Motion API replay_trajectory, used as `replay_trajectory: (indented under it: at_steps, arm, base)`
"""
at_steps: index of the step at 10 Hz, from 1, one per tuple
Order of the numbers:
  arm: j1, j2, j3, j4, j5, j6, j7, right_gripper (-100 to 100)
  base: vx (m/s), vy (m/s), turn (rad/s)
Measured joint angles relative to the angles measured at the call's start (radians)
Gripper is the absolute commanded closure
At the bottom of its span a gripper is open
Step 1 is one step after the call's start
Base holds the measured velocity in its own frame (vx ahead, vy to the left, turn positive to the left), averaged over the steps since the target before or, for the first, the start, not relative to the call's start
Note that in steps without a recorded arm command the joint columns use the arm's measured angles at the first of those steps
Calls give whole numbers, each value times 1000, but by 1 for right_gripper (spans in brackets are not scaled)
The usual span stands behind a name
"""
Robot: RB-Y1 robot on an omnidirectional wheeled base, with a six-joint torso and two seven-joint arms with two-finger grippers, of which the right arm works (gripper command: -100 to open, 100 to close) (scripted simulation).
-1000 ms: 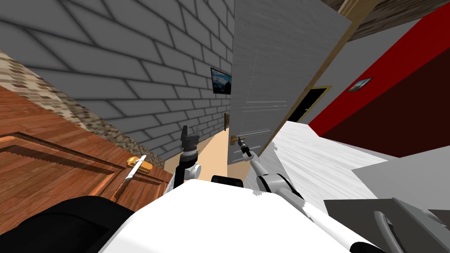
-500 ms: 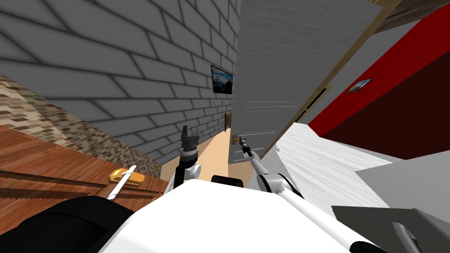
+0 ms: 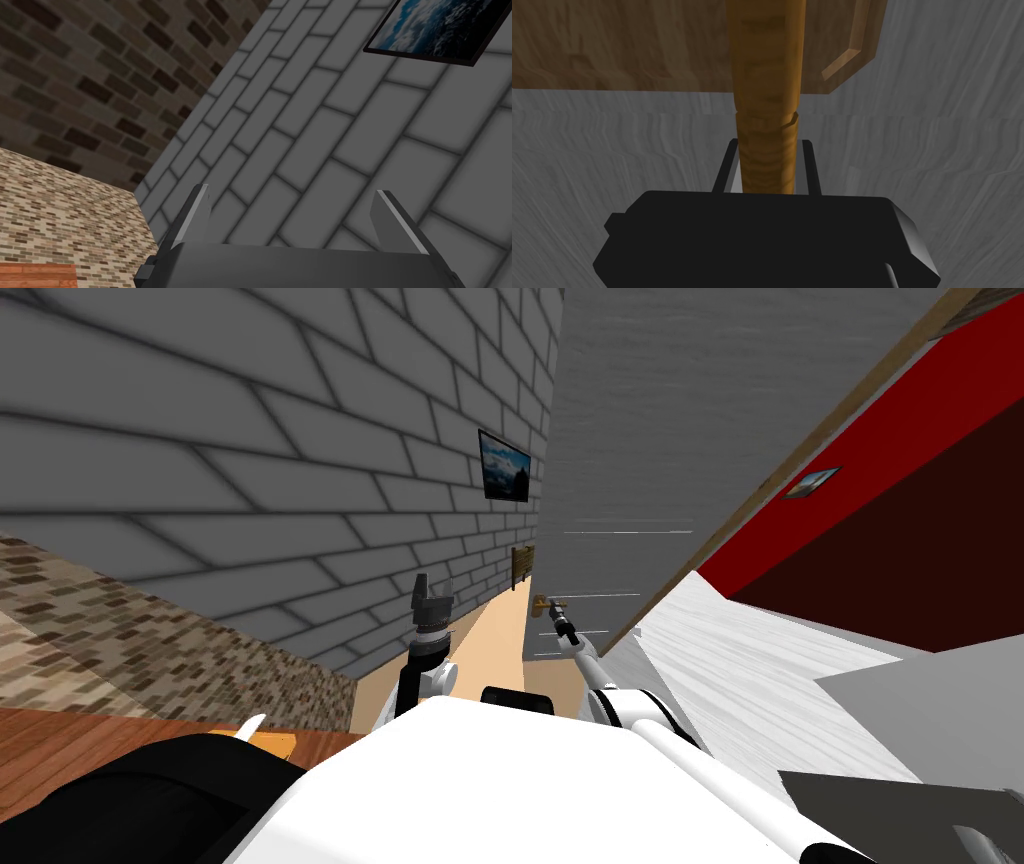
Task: Push the door open
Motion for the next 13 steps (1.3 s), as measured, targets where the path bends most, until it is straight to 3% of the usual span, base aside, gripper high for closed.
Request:
replay_trajectory:
  at_steps: [2, 4, 5, 6, 8, 10, 11, 13]
  arm:
    - [-27, -7, -28, 45, -13, -22, 15, 100]
    - [-32, -9, -49, 67, -22, -37, 35, 100]
    - [-18, -11, -46, 37, -21, -24, 32, 100]
    - [-27, -12, -58, 63, -27, -30, 38, 100]
    - [-8, -18, -68, 35, -32, -13, 45, 100]
    - [-14, -26, -94, 57, -44, -21, 62, 100]
    - [-1, -30, -101, 33, -48, -13, 65, 100]
    - [-7, -41, -125, 49, -60, -13, 77, 100]
  base:
    - [135, 128, -70]
    - [66, 50, -10]
    - [102, 84, -29]
    - [95, 118, -65]
    - [134, 144, -71]
    - [146, 141, -65]
    - [155, 161, -53]
    - [193, 158, -70]
